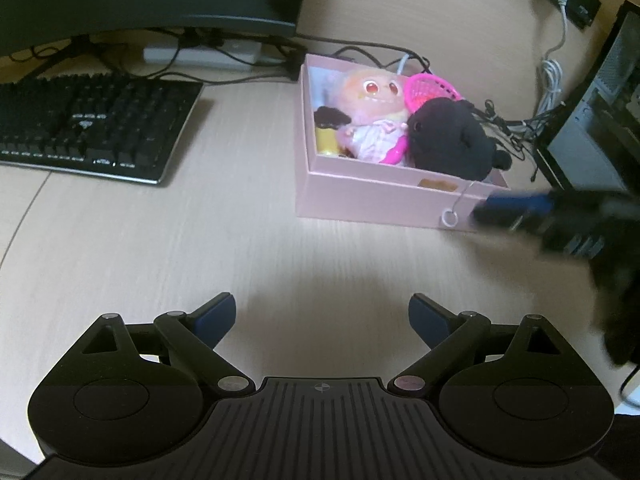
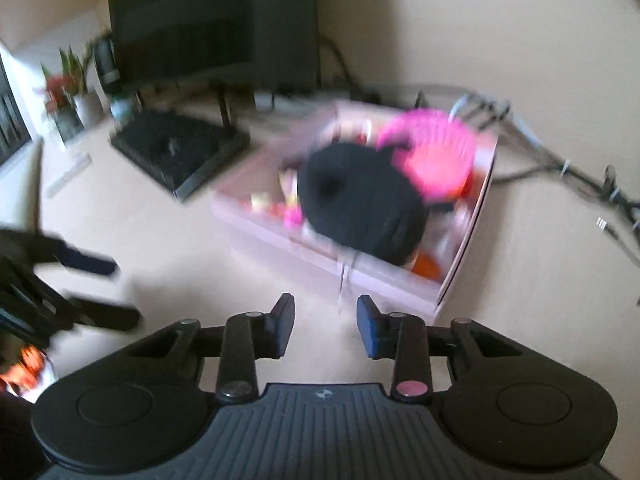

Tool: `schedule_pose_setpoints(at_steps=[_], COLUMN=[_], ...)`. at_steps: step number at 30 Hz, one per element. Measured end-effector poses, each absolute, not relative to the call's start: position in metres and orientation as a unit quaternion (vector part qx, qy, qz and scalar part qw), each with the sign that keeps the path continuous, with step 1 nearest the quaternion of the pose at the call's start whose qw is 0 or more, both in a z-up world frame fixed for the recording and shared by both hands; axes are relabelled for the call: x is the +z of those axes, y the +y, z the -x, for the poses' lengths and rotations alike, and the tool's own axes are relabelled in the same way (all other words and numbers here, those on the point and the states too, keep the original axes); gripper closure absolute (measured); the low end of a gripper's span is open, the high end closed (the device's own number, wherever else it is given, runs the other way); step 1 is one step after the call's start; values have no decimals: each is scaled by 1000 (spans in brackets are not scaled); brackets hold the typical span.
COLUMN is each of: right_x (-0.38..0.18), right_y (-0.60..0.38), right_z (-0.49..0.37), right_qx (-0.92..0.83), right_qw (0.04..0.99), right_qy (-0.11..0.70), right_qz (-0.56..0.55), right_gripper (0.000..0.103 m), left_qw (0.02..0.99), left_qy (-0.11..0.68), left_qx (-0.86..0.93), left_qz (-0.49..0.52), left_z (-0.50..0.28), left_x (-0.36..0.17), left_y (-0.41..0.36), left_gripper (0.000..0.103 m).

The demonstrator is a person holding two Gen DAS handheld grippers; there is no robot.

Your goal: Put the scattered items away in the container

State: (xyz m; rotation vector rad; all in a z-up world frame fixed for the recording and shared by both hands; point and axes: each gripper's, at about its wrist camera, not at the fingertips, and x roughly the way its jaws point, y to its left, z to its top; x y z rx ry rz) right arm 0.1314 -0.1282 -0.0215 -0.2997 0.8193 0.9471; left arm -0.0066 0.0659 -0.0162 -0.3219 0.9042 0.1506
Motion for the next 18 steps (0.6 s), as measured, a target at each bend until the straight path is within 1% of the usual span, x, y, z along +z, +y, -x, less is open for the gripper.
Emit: schedule_pose_setpoints(at_steps=[2,4,6,11,18], right_x=[-36,-43,-41,-19,4], right_y=[-118,-114,-111,-102,-89], right_z=[-134,-138,-140,-130,-127], right_qx=[434,429,432,458,475], right_qw=[800,802,801,804,806], right_qy=[387,389,387,343,308], right_qz=[149,149,146,160,173], right_gripper=[75,88,93,94,95], left_qw=[884,883,881,876,875], left_qy=[435,435,436,440,442], left_qx=[74,80,89,105,103], left_qz=[154,154,158,168,170], left_z=[9,12,16,23,26], left_x=[-16,-15,-15,-17,-18], left_y=[66,67,70,75,72], left_gripper=[6,6,6,6,6])
